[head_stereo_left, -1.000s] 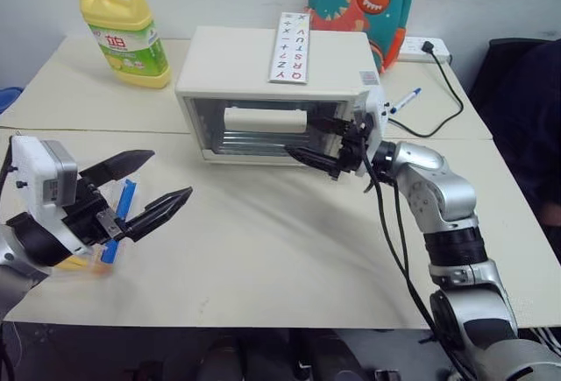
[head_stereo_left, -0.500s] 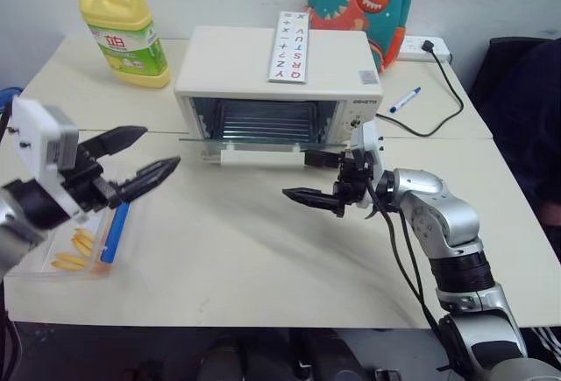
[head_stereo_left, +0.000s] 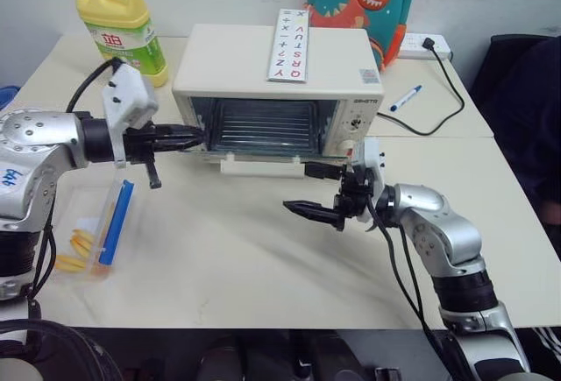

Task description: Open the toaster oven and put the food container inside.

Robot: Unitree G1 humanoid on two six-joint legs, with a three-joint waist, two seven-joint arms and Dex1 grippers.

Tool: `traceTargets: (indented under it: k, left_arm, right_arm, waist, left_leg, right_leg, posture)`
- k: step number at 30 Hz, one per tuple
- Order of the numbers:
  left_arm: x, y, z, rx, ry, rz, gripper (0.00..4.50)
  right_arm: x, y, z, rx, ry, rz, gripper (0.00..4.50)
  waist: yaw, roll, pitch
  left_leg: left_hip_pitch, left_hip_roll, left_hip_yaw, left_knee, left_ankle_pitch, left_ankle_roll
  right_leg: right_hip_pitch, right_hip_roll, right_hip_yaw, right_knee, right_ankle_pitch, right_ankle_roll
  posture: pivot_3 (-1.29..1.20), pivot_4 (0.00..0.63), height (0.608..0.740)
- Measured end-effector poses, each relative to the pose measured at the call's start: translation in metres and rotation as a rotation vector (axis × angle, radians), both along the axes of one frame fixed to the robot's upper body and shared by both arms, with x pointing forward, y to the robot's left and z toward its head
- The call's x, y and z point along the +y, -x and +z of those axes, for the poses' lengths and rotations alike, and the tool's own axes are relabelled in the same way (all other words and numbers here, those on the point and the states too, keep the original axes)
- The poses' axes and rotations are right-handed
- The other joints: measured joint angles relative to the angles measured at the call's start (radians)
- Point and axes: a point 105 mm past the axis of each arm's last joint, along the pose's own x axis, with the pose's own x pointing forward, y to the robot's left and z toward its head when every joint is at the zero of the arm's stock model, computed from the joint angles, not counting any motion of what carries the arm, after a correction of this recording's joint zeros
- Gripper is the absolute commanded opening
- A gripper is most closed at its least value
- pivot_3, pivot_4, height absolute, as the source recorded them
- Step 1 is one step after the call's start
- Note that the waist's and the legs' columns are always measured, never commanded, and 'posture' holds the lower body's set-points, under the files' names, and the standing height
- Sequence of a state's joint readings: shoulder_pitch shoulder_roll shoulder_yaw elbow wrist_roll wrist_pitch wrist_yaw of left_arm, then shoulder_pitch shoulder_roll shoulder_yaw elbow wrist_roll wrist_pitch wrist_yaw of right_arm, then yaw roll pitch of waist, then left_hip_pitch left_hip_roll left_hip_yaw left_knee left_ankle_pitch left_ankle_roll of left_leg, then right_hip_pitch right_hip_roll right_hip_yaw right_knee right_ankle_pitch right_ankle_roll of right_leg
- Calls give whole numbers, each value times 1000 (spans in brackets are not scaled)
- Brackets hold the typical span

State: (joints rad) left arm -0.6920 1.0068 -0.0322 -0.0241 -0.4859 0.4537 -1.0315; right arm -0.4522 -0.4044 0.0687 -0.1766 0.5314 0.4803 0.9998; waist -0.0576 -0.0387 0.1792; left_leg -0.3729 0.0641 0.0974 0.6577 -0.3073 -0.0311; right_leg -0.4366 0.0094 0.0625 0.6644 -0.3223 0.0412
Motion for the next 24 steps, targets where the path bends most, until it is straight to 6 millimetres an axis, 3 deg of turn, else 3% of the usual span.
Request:
traceTargets:
  k: [3, 6, 8, 11, 17, 21, 24]
  left_arm:
    - [-4, 1, -10, 18, -53, -37, 25]
    - [-4, 3, -15, 27, -81, -61, 25]
    - [-1, 7, -23, 50, -97, -68, 25]
    - [-1, 17, -41, 105, -123, -92, 25]
    - [5, 30, -75, 127, -232, -41, 25]
    - [-7, 29, -80, 86, -189, 15, 25]
    - [-9, 28, -88, 84, -165, 85, 25]
  right_arm:
    - [-12, 5, -6, 2, 19, -54, 4500]
    - [-40, 13, -14, 17, 76, -144, 4500]
    - [-62, 25, -17, 45, 115, -189, 4500]
    - [-76, 43, -11, 61, 144, -177, 4500]
    - [-77, 56, 19, 39, 109, -118, 4500]
    - [-67, 54, 43, -14, 53, -74, 4500]
    - [-59, 55, 48, -21, 38, -30, 4500]
  waist:
    - [3, 0, 0]
    - [5, 0, 0]
    - [6, 0, 0]
    - [-2, 0, 0]
    - [-4, 0, 0]
    - [3, -1, 0]
    - [5, -1, 0]
  left_leg:
    - [0, 0, -1, 2, 0, 0]
    - [-1, 0, -1, 3, -2, 3]
    - [-1, 0, -1, 3, -2, 3]
    - [1, 0, -1, 3, -2, 4]
    - [6, 0, -3, 4, -3, 5]
    - [4, 0, -5, 4, -3, 6]
    - [2, 0, -5, 4, -4, 7]
  right_leg:
    - [0, 0, 0, 1, 0, 0]
    - [0, -1, 0, 2, 0, 0]
    - [1, -1, 0, 2, 0, 1]
    - [1, 0, 0, 5, 0, 1]
    - [7, 0, 0, 5, 0, 1]
    - [7, 0, -1, 2, 0, 1]
    - [7, 0, -2, 0, 0, 1]
  posture:
    - [0, 150, 740]
    - [0, 150, 740]
    - [0, 150, 740]
    - [0, 150, 740]
    - [0, 150, 740]
    - [0, 150, 740]
    - [0, 150, 740]
